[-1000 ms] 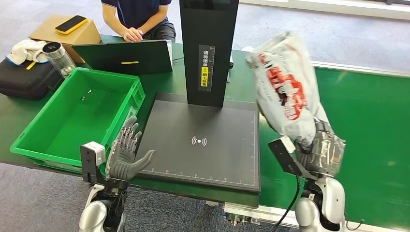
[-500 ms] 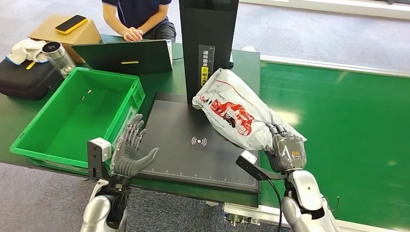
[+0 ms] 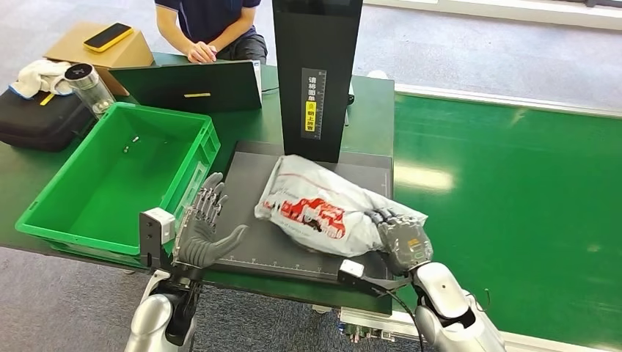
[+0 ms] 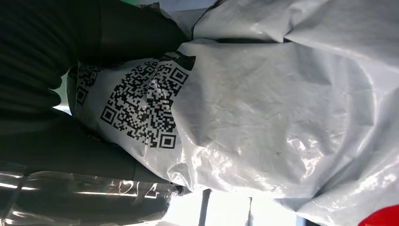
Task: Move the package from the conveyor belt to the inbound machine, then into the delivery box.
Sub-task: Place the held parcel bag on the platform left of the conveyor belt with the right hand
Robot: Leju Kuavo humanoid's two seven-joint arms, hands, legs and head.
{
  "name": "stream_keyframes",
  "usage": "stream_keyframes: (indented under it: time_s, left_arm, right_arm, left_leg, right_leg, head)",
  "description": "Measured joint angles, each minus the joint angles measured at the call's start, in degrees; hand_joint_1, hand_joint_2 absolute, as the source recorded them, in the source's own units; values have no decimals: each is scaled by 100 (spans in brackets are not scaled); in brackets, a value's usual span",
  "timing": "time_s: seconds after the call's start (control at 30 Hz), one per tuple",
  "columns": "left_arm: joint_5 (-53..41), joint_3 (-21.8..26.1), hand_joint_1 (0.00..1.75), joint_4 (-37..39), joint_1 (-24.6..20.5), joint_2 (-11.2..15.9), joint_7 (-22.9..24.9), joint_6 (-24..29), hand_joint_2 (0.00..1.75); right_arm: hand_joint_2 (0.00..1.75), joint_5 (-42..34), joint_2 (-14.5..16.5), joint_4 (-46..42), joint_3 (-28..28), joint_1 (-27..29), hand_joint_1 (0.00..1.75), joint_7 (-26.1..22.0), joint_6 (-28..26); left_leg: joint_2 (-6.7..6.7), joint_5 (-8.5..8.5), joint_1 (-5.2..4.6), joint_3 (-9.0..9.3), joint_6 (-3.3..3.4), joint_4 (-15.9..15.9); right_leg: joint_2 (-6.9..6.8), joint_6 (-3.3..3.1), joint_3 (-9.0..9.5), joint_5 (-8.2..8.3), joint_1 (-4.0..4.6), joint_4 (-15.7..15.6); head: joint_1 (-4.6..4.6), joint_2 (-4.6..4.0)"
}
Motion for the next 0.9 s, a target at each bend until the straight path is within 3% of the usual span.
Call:
stream_keyframes:
  time_s: [0.2,0.43,0.47,0.57,0.6,0.9]
  left_arm:
    - [58,-171,0,176,-150,27,-4,14,175]
    - [161,-307,0,369,-242,83,-79,31,175]
    - [169,-318,0,395,-258,87,-93,40,175]
    - [185,-342,0,450,-280,103,-115,64,175]
    - [187,-346,0,463,-281,109,-117,72,175]
    - [213,-394,0,507,-282,140,-119,99,175]
  right_arm:
    - [175,-706,-397,304,1282,-350,175,-303,-334]
    - [175,-1040,-669,239,2236,-395,175,-513,-1017]
    - [175,-1066,-684,230,2343,-390,154,-525,-1095]
    - [175,-1073,-714,228,2560,-384,24,-456,-1280]
    - [175,-1053,-721,236,2601,-384,0,-392,-1318]
    - [175,-922,-725,331,2693,-442,0,-42,-1401]
  left_leg:
    - [0,0,0,0,0,2]
    - [2,-1,0,0,-1,2]
    - [2,-1,0,1,-1,2]
    - [2,-1,1,1,-1,2]
    - [2,-1,1,1,-1,2]
    - [2,-1,1,4,0,2]
  right_leg:
    - [0,0,0,0,0,0]
    - [1,0,-3,-1,0,0]
    - [1,0,-3,-1,0,0]
    - [1,0,-2,-1,1,0]
    - [1,0,-2,-1,1,0]
    - [1,0,2,0,0,0]
  head:
    - [1,0]
    - [-1,1]
    - [-1,1]
    - [-1,1]
    - [-1,1]
    - [-1,1]
